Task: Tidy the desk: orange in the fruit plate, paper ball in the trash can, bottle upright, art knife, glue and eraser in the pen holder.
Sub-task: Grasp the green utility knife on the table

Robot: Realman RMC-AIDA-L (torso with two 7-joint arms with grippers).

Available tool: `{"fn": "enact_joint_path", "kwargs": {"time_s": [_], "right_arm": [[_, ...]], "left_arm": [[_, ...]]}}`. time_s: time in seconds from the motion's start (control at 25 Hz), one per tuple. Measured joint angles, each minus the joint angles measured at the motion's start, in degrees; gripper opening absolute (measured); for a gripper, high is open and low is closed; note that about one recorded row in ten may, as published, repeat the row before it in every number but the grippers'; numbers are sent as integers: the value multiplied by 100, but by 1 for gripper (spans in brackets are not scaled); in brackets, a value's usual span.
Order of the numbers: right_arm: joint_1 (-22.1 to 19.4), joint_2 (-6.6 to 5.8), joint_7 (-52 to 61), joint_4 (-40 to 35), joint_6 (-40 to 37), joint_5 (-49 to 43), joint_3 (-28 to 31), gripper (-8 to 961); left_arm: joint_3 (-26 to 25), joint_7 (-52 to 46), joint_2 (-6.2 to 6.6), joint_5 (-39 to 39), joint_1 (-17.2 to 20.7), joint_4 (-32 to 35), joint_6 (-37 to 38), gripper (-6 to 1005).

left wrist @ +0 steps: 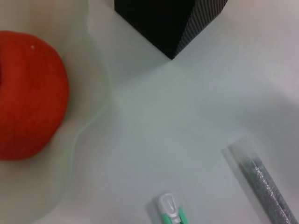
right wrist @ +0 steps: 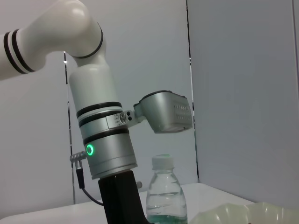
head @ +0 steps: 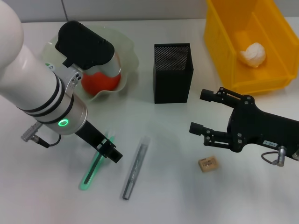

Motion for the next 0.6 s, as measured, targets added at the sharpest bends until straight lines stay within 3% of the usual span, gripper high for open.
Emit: {"fn": "enact_joint_path", "kwargs": {"time_s": [0.6], "right_arm": [[-7,0,0,0,0,0,0,827]], "left_arm": [[24,13,0,11,-114,-271,-81,696]]}}
